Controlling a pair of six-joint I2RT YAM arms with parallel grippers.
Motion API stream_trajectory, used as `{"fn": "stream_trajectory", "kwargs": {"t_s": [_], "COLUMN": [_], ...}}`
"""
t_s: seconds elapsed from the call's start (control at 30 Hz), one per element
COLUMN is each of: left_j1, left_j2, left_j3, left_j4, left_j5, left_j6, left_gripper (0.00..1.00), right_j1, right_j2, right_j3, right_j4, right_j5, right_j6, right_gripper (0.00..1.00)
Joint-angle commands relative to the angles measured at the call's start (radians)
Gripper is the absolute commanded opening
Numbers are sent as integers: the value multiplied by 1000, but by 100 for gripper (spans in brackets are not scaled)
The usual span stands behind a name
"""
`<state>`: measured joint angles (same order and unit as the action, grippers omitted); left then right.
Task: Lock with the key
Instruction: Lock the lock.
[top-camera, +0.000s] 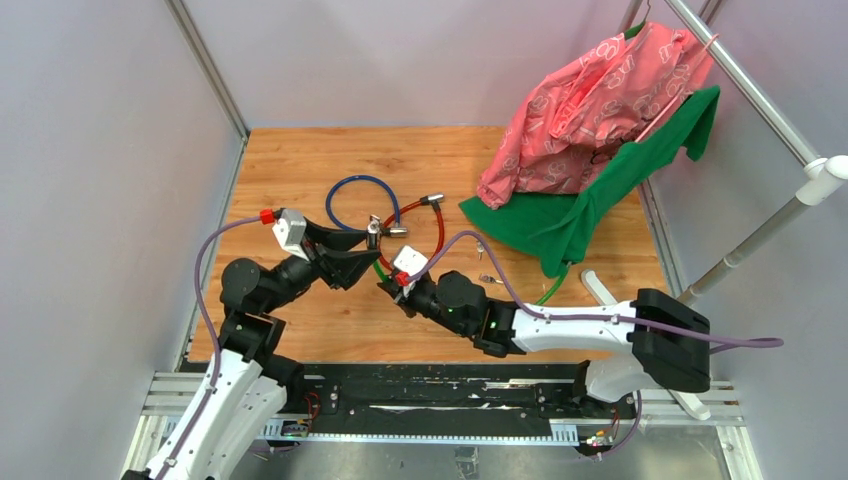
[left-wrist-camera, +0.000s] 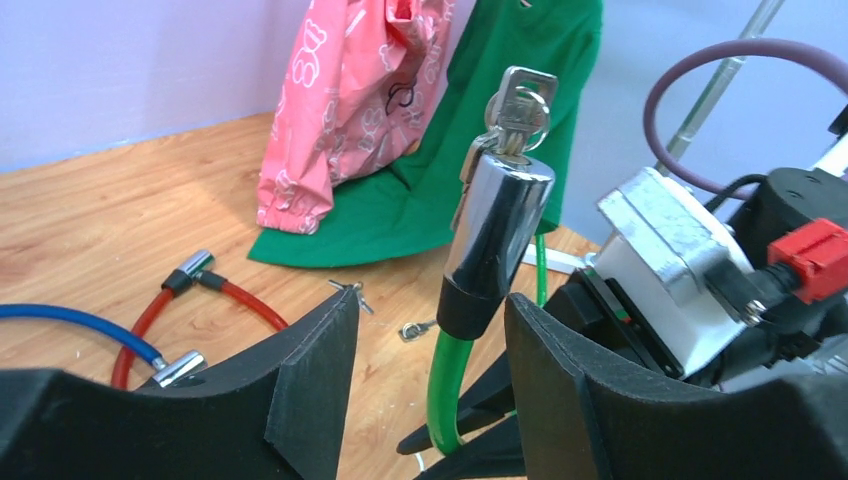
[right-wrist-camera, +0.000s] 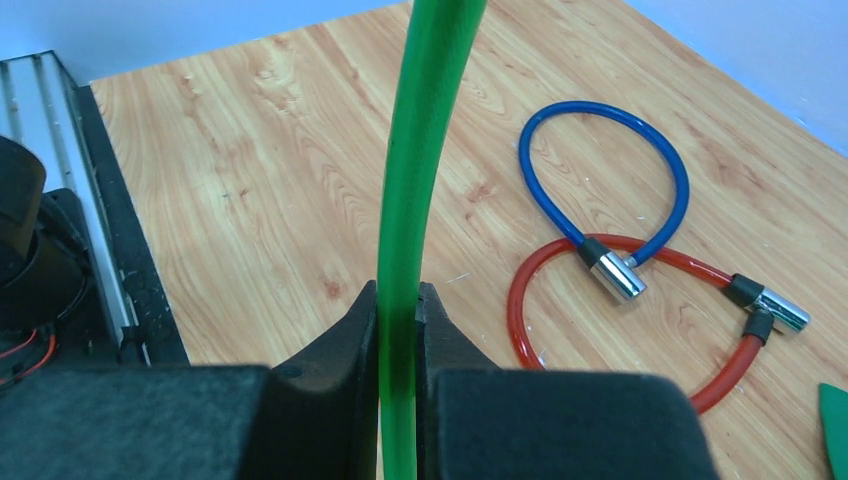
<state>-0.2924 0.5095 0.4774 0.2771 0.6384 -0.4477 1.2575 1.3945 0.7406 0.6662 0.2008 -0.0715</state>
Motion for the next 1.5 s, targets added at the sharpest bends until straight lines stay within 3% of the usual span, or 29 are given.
{"fn": "stream_trajectory", "kwargs": {"t_s": [0.0, 0.2, 0.53, 0.63, 0.73, 0.87, 0.9, 1.0, 1.03, 1.17, 1.27, 1.33, 1.47], "left_j1": [9, 9, -2, -4, -4, -4, -4, -4, -4, -4, -4, -4, -4], "left_j2": [28, 36, 49, 52, 49, 46, 47, 48, 49, 72, 85, 92, 91], "left_j3": [2, 9, 7, 4, 4, -1, -3, -2, 4, 73, 96, 94, 103], "left_j4": [39, 39, 39, 37, 37, 37, 37, 29, 3, -193, -286, -327, -388], "left_j5": [-11, -10, 8, 14, 12, 16, 47, 132, 144, 200, 204, 182, 169], "left_j6": [-10, -4, -5, -7, -5, -25, -20, 41, 69, 192, 223, 219, 281], "left_gripper": [59, 43, 40, 25, 0, 0, 0, 0, 0, 0, 0, 0, 0], "right_j1": [32, 37, 37, 37, 36, 36, 31, 15, 11, -14, -52, -89, -176], "right_j2": [21, 33, 69, 66, 57, 34, 14, -18, -28, -137, -266, -370, -516], "right_j3": [71, 81, 98, 95, 90, 81, 75, 108, 118, 168, 143, 101, 8], "right_j4": [-40, -34, -22, -12, -15, -23, -55, -197, -233, -485, -585, -634, -879], "right_j5": [126, 44, 3, 8, 24, 21, -7, -58, -62, -174, -240, -188, 99], "right_j6": [2, -32, -19, -21, -31, -47, -64, -68, -63, -43, 36, 178, 480], "right_gripper": [0, 0, 0, 0, 0, 0, 8, 67, 72, 75, 75, 75, 67]}}
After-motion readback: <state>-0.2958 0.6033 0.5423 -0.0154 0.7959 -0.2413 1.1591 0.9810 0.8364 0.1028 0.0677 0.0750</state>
